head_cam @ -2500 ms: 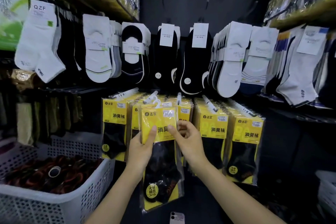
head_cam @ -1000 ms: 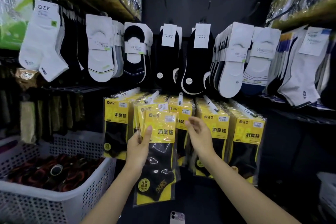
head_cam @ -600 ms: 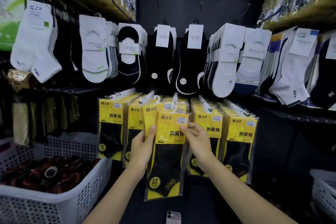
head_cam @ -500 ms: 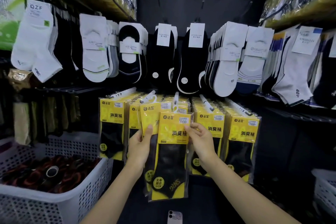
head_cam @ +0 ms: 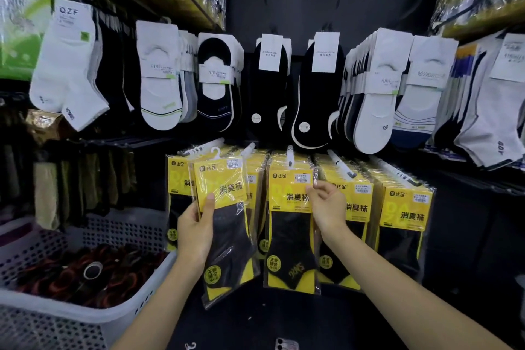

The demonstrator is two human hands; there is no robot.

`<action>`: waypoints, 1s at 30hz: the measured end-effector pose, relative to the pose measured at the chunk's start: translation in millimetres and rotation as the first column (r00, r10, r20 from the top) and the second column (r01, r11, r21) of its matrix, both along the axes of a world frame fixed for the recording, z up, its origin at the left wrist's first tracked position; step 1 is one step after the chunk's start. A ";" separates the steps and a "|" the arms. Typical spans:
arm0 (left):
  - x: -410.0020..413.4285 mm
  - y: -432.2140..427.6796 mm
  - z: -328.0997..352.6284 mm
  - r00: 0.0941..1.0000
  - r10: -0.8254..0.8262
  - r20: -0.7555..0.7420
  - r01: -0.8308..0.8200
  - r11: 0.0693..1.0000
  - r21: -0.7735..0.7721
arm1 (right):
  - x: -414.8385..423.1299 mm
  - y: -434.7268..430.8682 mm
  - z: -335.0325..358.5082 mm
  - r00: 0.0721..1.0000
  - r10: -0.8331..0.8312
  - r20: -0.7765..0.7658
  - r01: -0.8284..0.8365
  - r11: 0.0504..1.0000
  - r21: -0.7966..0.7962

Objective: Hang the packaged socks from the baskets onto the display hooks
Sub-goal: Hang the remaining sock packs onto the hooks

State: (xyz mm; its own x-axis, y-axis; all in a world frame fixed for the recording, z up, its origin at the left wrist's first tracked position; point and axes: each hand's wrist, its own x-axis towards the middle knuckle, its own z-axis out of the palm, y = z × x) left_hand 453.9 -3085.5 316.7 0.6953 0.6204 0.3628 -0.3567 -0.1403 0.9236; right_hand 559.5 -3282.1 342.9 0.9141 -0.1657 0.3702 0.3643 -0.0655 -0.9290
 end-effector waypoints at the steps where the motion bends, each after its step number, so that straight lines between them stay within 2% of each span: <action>1: 0.2 0.1 0.0 1.000 0.002 0.005 -0.002 1.000 0.000 | 2.7 3.5 -1.3 1.000 -0.016 -0.002 0.016 1.000 -0.004; 6: 3.8 -1.8 -3.6 1.000 -0.018 0.009 0.018 1.000 0.021 | 13.2 13.5 -7.0 0.996 -0.077 -0.039 0.077 0.997 -0.001; 11: 3.5 -7.9 -3.4 1.000 -0.022 -0.012 0.023 0.998 0.055 | 10.2 8.1 -11.5 0.997 -0.067 -0.050 0.064 0.996 -0.066; 17: 0.4 -18.4 0.9 0.993 -0.114 -0.023 0.115 0.992 0.061 | -15.0 -14.9 -4.2 0.996 -0.061 0.071 0.065 0.996 -0.057; 20: 0.2 -33.5 1.5 0.982 -0.190 -0.025 0.191 0.979 0.066 | -32.3 -18.4 2.4 0.996 0.044 0.078 -0.040 0.998 -0.056; 24: 0.4 -63.0 3.7 0.939 -0.342 -0.045 0.345 0.934 0.095 | -49.6 -13.6 1.2 0.970 0.243 -0.009 -0.243 0.968 -0.069; 27: 3.5 -79.7 2.1 0.920 -0.388 -0.051 0.391 0.915 0.098 | -54.2 -14.7 -2.6 0.959 0.282 -0.009 -0.283 0.959 -0.027; 30: 8.4 -87.4 -0.1 0.916 -0.400 -0.029 0.401 0.915 0.050 | -50.9 -20.6 -5.8 0.973 0.230 -0.007 -0.229 0.973 0.021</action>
